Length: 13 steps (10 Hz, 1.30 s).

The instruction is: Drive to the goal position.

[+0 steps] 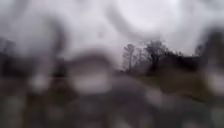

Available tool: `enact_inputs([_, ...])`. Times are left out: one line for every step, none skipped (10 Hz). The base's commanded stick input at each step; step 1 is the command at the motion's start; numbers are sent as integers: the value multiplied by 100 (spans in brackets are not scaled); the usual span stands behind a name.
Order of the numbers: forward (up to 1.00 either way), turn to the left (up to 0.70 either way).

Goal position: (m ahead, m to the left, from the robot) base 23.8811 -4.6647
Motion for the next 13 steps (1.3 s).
enact_inputs([85, 0])
enact_inputs([85, 0])
enact_inputs([85, 0])
enact_inputs([85, 0])
enact_inputs([85, 0])
enact_inputs([85, 0])
enact_inputs([85, 0])
enact_inputs([85, 0])
enact_inputs([85, -2])
enact_inputs([85, -17])
enact_inputs([85, -31])
enact_inputs([85, -22])
enact_inputs([85, -9])
